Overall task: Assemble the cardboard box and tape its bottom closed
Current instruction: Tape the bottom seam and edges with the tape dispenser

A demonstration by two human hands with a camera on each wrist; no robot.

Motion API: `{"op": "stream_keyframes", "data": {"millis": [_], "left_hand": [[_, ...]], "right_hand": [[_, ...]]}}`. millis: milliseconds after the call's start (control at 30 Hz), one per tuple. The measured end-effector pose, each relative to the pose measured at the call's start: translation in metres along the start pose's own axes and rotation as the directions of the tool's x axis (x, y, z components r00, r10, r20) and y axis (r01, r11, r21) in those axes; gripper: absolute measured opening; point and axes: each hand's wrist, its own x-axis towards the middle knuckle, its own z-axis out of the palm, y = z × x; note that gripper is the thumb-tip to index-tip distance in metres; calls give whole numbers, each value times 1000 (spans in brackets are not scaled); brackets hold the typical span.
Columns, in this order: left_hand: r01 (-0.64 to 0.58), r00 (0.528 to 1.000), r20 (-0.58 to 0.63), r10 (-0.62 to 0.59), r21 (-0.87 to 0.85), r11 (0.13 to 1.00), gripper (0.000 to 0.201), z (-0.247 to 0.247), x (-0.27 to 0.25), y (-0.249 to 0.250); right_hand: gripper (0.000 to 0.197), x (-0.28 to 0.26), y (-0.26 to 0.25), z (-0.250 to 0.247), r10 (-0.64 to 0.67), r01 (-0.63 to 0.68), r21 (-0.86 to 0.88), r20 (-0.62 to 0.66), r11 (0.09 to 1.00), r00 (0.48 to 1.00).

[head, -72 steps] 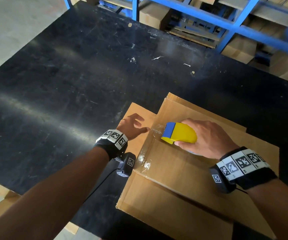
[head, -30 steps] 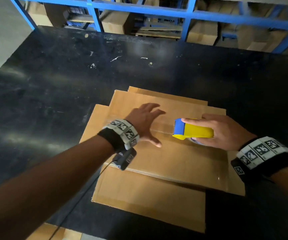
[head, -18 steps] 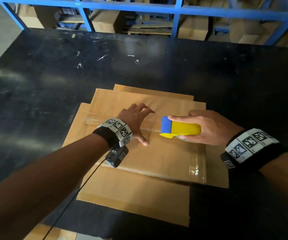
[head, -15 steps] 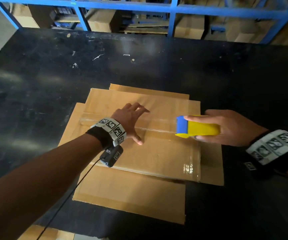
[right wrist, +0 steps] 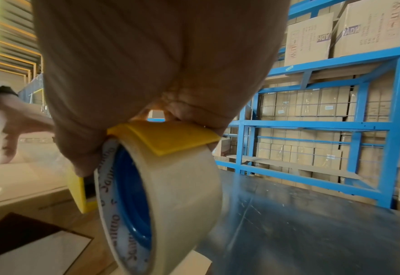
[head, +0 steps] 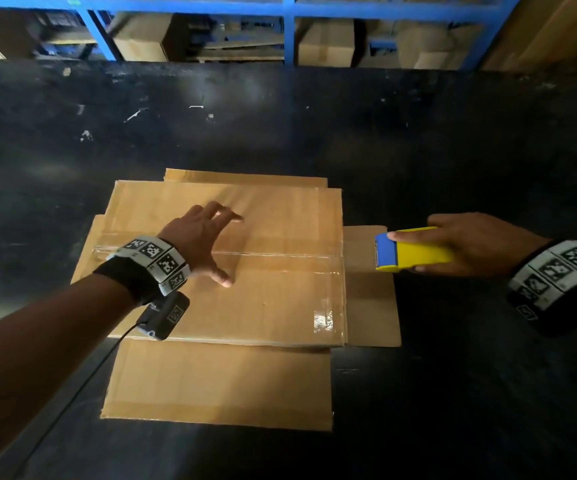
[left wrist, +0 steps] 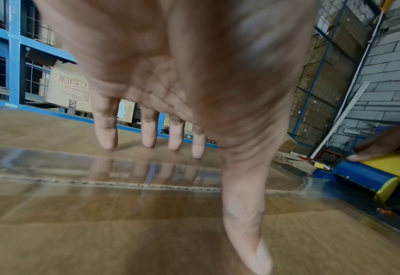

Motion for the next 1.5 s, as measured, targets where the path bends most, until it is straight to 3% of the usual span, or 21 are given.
{"op": "stream_keyframes", "data": {"millis": [100,233,300,367,433,500,667,767,833,900,967,1033,1133,1200,1300,1500], "left_hand": [[6,1000,20,-6,11,1000,126,-1,1,1],[13,999,35,-16,77,997,125,-3,1,16],[-111,994,-9,113,122,986,114,-2,1,42],[-330,940,-62,337,93,939,92,1,2,78],[-520,847,-90,524,70,851,75,7,5,114],[-608,785,-50,617,122,784,68,15,16,141],[-620,766,70,639,343,705,48,19,44,163],[-596,791,136,597,394,700,47,16,51,171],[-581,809,136,572,331,743,47,14,56,175],[-550,834,26,551,116,827,46,8,59,177],[-472,882,-118,457,-205,857,44,-2,62,176],[-388,921,-164,354,-478,788,40,-13,65,175],[-288,943,-92,320,-709,643,38,-25,68,176],[-239,935,-45,352,-812,533,30,-30,64,181],[-203,907,-11,422,-887,414,23,-37,52,187],[-145,872,37,488,-933,330,28,-43,28,180]], "right_hand": [[75,18,-3,12,23,-21,-53,31,998,999],[72,41,-14,17,-28,28,1,35,1000,999],[71,52,-19,18,-50,50,24,34,998,998],[67,57,-25,16,-74,73,35,26,997,997],[60,59,-30,12,-101,100,43,20,994,995],[54,62,-34,7,-103,101,45,35,994,994],[47,60,-29,15,-17,16,12,129,1000,991],[49,44,-17,44,124,-142,226,94,964,988],[62,27,-14,66,252,-234,428,14,873,968],[69,6,-22,83,378,-210,648,-130,732,917],[71,-14,-38,95,485,-63,802,-295,594,823],[72,-29,-61,100,586,66,854,-409,517,700],[73,-47,-100,93,697,184,885,-452,427,557],[70,-56,-122,89,731,268,878,-479,397,487],[69,-63,-148,85,764,305,871,-486,385,425],[74,-67,-189,81,804,258,874,-483,413,347]]}}
